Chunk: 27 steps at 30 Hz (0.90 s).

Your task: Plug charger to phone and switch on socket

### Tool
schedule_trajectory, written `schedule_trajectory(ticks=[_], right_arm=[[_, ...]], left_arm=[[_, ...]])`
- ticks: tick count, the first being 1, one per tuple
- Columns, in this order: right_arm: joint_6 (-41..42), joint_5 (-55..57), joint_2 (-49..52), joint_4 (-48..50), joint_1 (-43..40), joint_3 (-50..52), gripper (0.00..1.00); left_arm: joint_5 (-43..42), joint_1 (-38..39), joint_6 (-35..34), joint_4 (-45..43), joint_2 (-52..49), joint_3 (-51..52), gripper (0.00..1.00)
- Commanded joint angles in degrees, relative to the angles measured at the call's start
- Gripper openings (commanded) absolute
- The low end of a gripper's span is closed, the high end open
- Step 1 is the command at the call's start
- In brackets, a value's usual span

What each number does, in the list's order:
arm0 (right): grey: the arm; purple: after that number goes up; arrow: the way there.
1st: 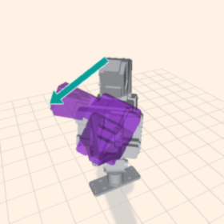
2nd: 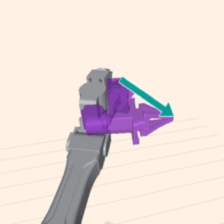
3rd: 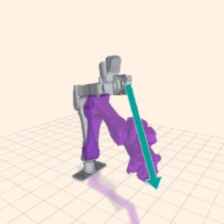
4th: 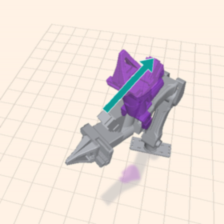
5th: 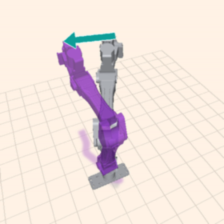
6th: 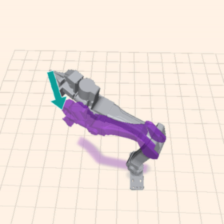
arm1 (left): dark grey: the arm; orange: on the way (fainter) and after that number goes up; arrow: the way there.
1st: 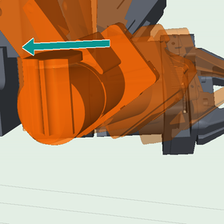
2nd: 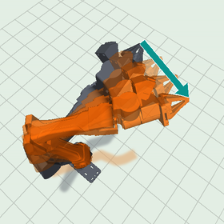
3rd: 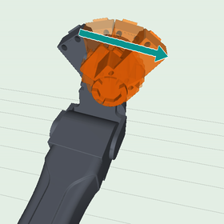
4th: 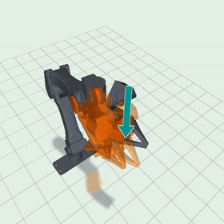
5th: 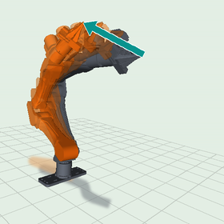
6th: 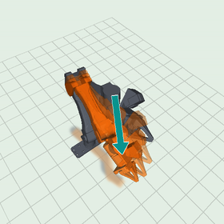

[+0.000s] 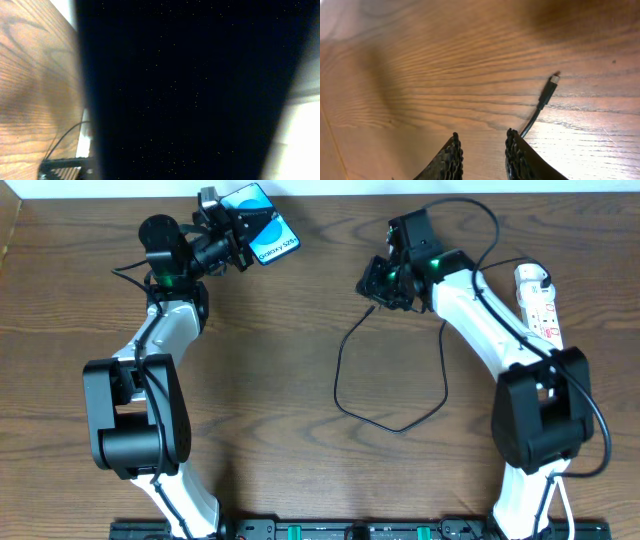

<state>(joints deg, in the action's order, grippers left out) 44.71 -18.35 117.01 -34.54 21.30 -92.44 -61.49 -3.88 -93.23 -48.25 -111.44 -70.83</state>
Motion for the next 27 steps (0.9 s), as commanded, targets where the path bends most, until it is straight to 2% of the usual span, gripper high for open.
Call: schedule_trajectory(ticks=[1, 5, 11, 16, 27], right_arm=[[4.6, -0.4, 1.6, 0.1, 0.2, -0.8, 0.28], [6.3, 0.0, 4.7, 0.5, 0.5, -0.8, 0.28], [6.2, 0.0, 7.0, 0.1, 0.8, -0.8, 0.28], [5.3, 0.1, 7.7, -0.8, 0.8, -0.7, 0.28], [5.4, 0.9, 9.7, -0.7, 0.8, -0.7, 0.28]], left_arm=[[4.2, -0.6, 1.1, 2.7, 0.0, -1.0, 0.07], [5.1, -0.9, 6.2, 10.3, 0.0, -1.0, 0.07], [4.7, -0.9, 9.7, 16.2, 0.0, -1.0, 0.07], [2.8, -0.9, 15.4, 20.1, 0.0, -1.0, 0.07], [2.1, -0.8, 16.5, 22.3, 0.0, -1.0, 0.07]])
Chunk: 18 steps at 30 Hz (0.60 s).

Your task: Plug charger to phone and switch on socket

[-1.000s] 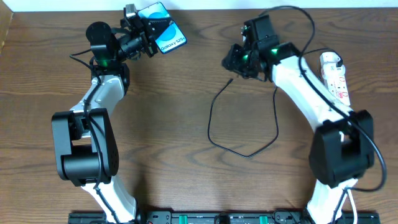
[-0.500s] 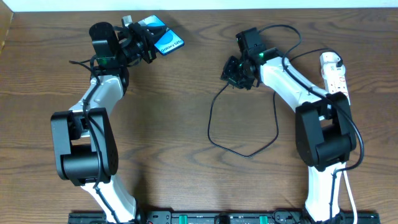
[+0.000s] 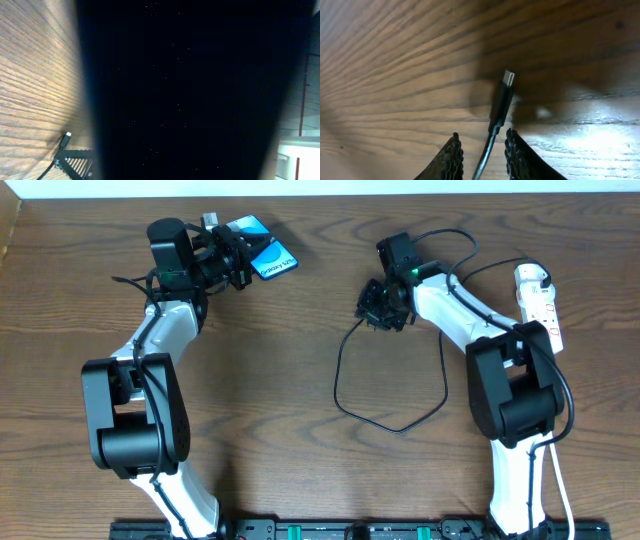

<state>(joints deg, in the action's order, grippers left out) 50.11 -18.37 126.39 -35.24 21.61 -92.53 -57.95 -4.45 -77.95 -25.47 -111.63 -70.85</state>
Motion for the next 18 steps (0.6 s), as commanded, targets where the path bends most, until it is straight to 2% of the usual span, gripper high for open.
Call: schedule_trajectory(ticks=[1, 8, 15, 16, 18], right_arm=[[0.0, 1.2, 0.4, 0.1, 0.6, -0.5, 0.28], [2.1, 2.8, 1.2, 0.6, 1.9, -0.5, 0.26], [4.6, 2.9, 5.2, 1.2, 2.8, -0.5, 0.2], [4.5, 3.0, 5.6, 1.2, 2.8, -0.5, 0.18], [3.8, 3.3, 6.0, 1.3, 2.6, -0.5, 0.01]], left_arm=[[-1.4, -0.2, 1.3, -0.5, 0.2, -1.0, 0.07], [-1.6, -0.2, 1.2, -0.5, 0.2, -1.0, 0.07], [-2.7, -0.2, 1.3, -0.5, 0.2, -1.0, 0.07], [-2.9, -0.2, 1.3, -0.5, 0.2, -1.0, 0.07], [-2.9, -0.2, 1.3, -0.5, 0.2, -1.0, 0.07]])
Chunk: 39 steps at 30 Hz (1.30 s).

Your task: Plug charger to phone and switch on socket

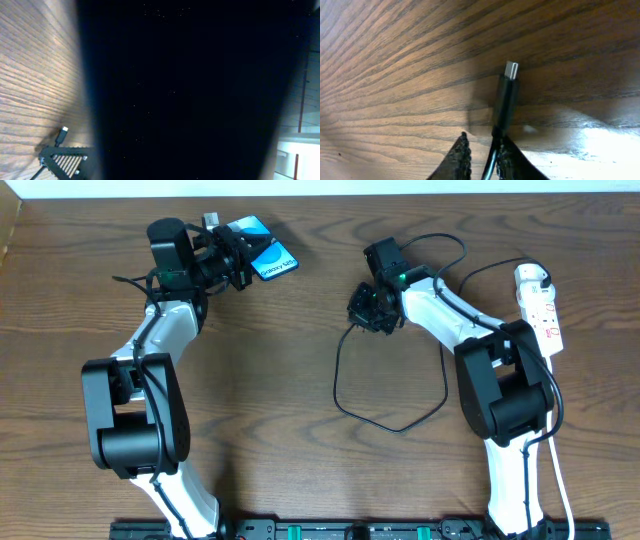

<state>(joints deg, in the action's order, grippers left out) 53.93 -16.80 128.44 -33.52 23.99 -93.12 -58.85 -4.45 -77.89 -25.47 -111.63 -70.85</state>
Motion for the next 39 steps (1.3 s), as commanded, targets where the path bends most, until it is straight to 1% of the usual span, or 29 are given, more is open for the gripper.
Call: schedule_trajectory(ticks=[1, 4, 5, 6, 9, 10, 11, 13, 18, 19, 23, 27, 31, 33, 35, 36, 38, 39], right_arm=[[-3.0, 1.7, 3.9, 0.1, 0.1, 0.1, 0.01], [-12.9, -0.3, 3.8, 1.9, -0.2, 0.1, 0.01], [-18.1, -2.9, 3.5, 2.1, -0.8, 0.1, 0.01], [-20.9, -5.1, 3.2, 2.0, -1.3, 0.1, 0.01], [-27.7, -19.3, 0.1, 2.1, -4.9, 0.1, 0.01], [-29.7, -22.3, -0.7, 2.5, -5.4, 0.1, 0.01], [-35.5, -29.2, -3.0, 2.5, -6.6, 0.1, 0.01], [-43.6, -36.5, -6.7, 0.0, -7.5, 0.1, 0.01], [-54.3, -42.0, -12.7, -6.9, -7.0, 0.1, 0.01], [-55.4, -43.1, -13.6, -7.8, -6.8, 0.1, 0.01], [-56.3, -47.4, -15.4, -9.0, -5.7, 0.1, 0.01], [-54.6, -50.0, -15.3, -8.9, -4.2, 0.1, 0.01], [-49.1, -50.0, -15.3, -6.2, -1.9, 0.1, 0.01], [-45.0, -50.0, -15.3, -3.8, -1.0, 0.1, 0.01], [-40.6, -50.0, -15.3, -1.4, -0.5, 0.1, 0.01], [-40.0, -50.0, -15.3, -1.0, -0.5, 0.1, 0.01], [-37.6, -50.1, -15.3, 0.8, -0.4, 0.1, 0.01], [-36.4, -50.1, -15.3, 1.8, -0.4, 0.1, 0.01]], left_arm=[[-2.0, -0.2, 1.2, -0.5, 0.2, -1.0, 0.07], [-2.3, -0.2, 1.2, -0.5, 0.2, -1.0, 0.07], [-2.9, -0.2, 1.2, -0.5, 0.2, -1.0, 0.07], [-3.7, -0.2, 1.2, -0.5, 0.2, -1.0, 0.07], [-8.6, -0.3, 4.0, -0.5, 0.2, -1.0, 0.07], [-9.7, -0.3, 4.3, -0.5, 0.2, -1.0, 0.07], [-12.4, -0.3, 4.5, -0.5, 0.2, -1.0, 0.07], [-16.1, -0.3, 5.6, -0.5, 0.2, -1.0, 0.07], [-23.8, -0.2, 7.0, -1.2, 0.2, -1.0, 0.07], [-24.8, -0.2, 7.0, -1.7, 0.2, -1.0, 0.07], [-28.0, -0.2, 7.0, -5.3, 0.2, -1.0, 0.07], [-27.9, -0.2, 7.0, -5.9, 0.2, -1.0, 0.07], [-25.5, -0.2, 6.9, -6.0, 0.2, -1.0, 0.07], [-23.8, -0.2, 6.7, -6.0, 0.2, -1.0, 0.07], [-21.3, -0.2, 5.0, -7.3, 0.2, -1.0, 0.07], [-20.4, -0.2, 4.0, -8.3, 0.2, -1.0, 0.07], [-17.6, -0.2, 1.0, -11.7, 0.2, -1.0, 0.07], [-15.9, -0.3, -1.0, -15.2, 0.2, -1.0, 0.07]])
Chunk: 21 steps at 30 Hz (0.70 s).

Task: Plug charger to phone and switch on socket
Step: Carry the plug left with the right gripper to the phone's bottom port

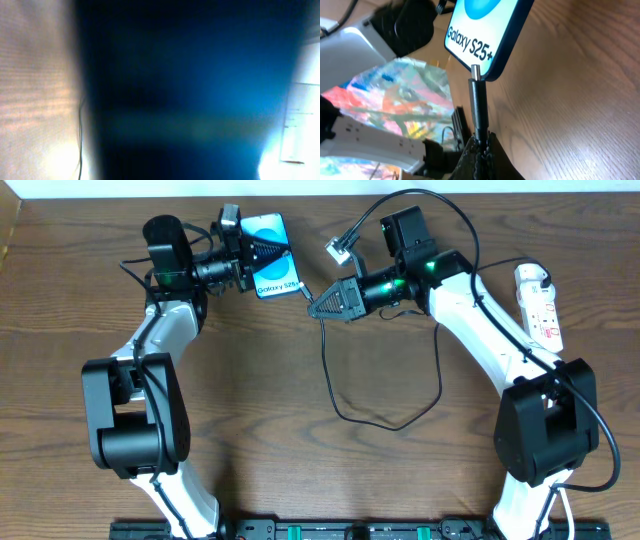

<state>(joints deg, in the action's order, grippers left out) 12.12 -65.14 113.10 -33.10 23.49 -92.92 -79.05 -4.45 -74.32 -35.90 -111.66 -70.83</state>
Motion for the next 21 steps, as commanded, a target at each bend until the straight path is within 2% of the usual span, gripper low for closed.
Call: schedule_trajectory(ticks=[1, 4, 7, 14, 21], right_arm=[[6.0, -2.2, 0.1, 2.0, 0.1, -0.1, 0.01], [7.9, -4.1, 0.1, 4.6, 0.1, -0.1, 0.01], [8.7, -5.0, 0.1, 5.6, 0.5, -0.1, 0.01], [13.1, -5.7, 0.1, 10.8, 2.1, -0.1, 0.01], [18.9, -3.1, 0.1, 13.9, 2.8, -0.1, 0.01]], left_arm=[[5.2, -0.3, -5.4, -6.3, 0.2, -1.0, 0.07], [9.6, -0.3, -9.0, -13.6, 0.2, -1.0, 0.07], [11.7, -0.3, -10.5, -15.9, 0.2, -1.0, 0.07], [11.6, -0.3, -12.2, -16.0, 0.2, -1.0, 0.07], [11.4, -0.2, -16.5, -25.1, 0.2, -1.0, 0.07]])
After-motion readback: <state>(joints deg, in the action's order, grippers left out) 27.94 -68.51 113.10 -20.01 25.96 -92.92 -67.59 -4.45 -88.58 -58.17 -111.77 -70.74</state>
